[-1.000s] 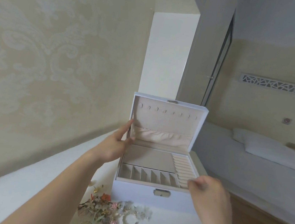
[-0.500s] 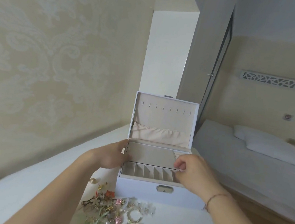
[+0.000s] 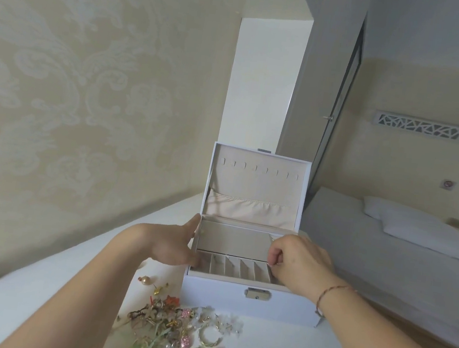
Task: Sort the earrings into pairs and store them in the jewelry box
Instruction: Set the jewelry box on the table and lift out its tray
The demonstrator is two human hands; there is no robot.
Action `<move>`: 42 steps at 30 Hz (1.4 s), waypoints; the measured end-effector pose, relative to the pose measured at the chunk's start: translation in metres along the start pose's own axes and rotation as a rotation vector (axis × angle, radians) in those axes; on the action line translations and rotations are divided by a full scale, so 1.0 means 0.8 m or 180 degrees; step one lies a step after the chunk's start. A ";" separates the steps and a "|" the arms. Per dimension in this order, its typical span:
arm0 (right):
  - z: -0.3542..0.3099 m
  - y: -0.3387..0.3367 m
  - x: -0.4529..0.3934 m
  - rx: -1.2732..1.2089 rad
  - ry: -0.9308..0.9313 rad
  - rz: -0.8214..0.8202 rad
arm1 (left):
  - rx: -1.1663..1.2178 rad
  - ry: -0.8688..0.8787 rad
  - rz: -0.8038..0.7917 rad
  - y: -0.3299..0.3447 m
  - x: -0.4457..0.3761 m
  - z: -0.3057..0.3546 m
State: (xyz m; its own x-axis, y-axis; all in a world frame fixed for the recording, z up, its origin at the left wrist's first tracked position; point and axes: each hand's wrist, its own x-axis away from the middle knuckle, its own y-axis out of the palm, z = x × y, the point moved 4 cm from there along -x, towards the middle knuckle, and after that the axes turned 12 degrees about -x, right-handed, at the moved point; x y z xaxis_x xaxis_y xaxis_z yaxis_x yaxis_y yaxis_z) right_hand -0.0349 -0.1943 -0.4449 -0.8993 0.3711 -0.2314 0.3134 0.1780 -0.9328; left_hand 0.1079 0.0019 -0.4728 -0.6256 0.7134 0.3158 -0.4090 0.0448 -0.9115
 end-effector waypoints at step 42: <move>-0.015 -0.008 -0.014 0.1130 0.0153 -0.0282 | -0.0525 -0.0024 0.0015 0.005 -0.008 -0.005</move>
State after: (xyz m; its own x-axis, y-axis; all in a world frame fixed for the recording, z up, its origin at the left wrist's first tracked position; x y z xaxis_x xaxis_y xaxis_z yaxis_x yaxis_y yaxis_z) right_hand -0.0234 -0.1887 -0.4328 -0.9003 0.4123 -0.1399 0.1019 -0.1129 -0.9884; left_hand 0.1132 0.0003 -0.4793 -0.6324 0.7087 0.3127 -0.2916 0.1562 -0.9437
